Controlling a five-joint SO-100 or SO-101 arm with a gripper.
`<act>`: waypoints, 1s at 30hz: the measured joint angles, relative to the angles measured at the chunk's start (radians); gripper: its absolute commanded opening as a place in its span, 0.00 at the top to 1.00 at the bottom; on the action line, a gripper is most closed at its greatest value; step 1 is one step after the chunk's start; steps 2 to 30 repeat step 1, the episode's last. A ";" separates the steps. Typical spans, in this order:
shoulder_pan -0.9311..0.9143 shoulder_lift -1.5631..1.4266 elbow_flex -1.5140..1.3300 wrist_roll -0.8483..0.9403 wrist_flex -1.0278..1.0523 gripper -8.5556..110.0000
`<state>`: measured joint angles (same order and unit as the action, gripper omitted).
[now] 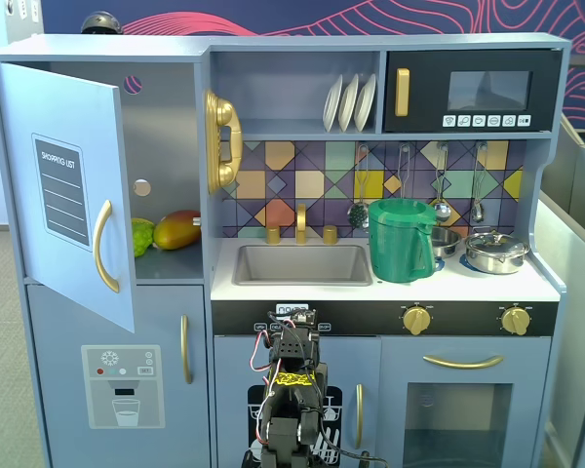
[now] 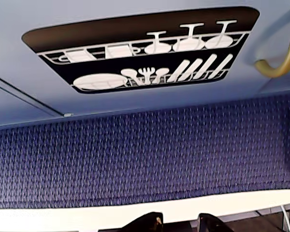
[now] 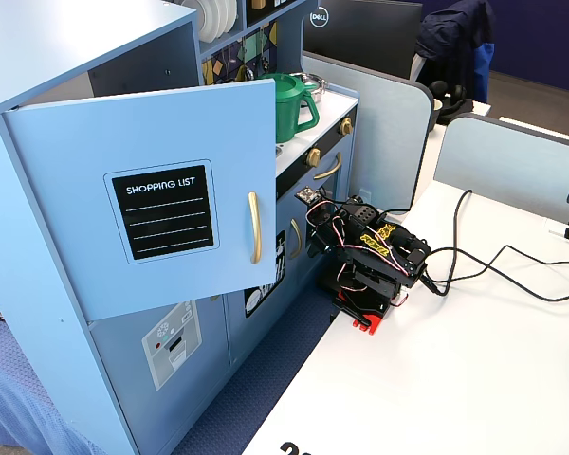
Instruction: Open the left cabinet door
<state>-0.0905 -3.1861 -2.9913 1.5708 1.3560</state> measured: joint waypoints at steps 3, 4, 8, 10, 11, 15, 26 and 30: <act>0.000 0.000 0.000 0.000 0.000 0.93; 0.000 0.000 0.000 0.000 0.000 0.93; 0.000 0.000 0.000 0.000 0.000 0.93; 0.000 0.000 0.000 0.000 0.000 0.93; 0.000 0.000 0.000 0.000 0.000 0.93; 0.000 0.000 0.000 0.000 0.000 0.93; 0.000 0.000 0.000 0.000 0.000 0.93; 0.000 0.000 0.000 0.000 0.000 0.93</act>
